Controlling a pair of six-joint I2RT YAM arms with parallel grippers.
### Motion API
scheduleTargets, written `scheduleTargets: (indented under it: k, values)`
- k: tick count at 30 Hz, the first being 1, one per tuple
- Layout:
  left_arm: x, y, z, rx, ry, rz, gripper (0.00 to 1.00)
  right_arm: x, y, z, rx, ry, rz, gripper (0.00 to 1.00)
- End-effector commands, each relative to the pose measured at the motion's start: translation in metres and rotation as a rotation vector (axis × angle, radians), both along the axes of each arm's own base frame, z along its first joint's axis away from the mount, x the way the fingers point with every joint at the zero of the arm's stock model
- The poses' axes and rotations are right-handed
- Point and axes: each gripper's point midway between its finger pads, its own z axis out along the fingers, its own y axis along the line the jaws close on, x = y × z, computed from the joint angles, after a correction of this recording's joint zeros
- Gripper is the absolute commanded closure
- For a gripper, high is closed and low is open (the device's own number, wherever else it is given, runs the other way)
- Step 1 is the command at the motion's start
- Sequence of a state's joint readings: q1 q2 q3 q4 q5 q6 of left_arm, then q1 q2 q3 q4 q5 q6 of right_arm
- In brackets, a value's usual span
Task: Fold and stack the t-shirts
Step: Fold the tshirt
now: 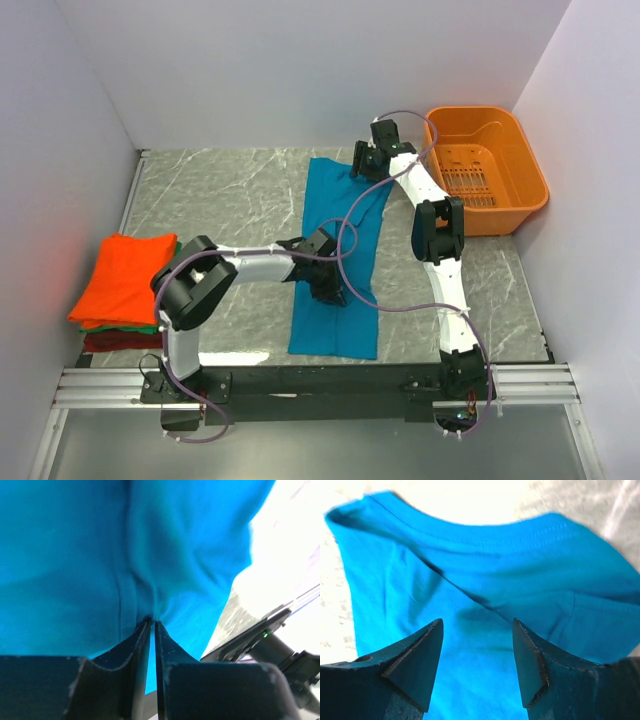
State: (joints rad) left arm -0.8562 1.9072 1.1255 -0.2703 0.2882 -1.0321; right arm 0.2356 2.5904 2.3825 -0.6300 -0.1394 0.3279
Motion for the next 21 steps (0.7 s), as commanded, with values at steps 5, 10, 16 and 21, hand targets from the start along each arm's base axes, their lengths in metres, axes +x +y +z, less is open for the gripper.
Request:
scheduleTargets:
  k: [5, 10, 16, 21]
  values:
    - [-0.042, 0.043, -0.017, 0.08, 0.03, -0.061, 0.85, 0.025, 0.008, 0.068, 0.059, -0.181, 0.016, 0.34]
    - [-0.037, 0.041, -0.007, 0.071, -0.009, -0.078, 0.84, 0.025, 0.006, 0.078, 0.062, -0.194, 0.012, 0.34]
    - [0.0, 0.023, 0.05, -0.007, -0.147, -0.071, 0.69, 0.015, -0.004, 0.132, 0.049, -0.255, -0.024, 0.32]
    - [0.082, 0.041, 0.102, -0.12, -0.252, 0.096, 0.58, -0.017, -0.018, 0.173, 0.062, -0.248, -0.109, 0.32]
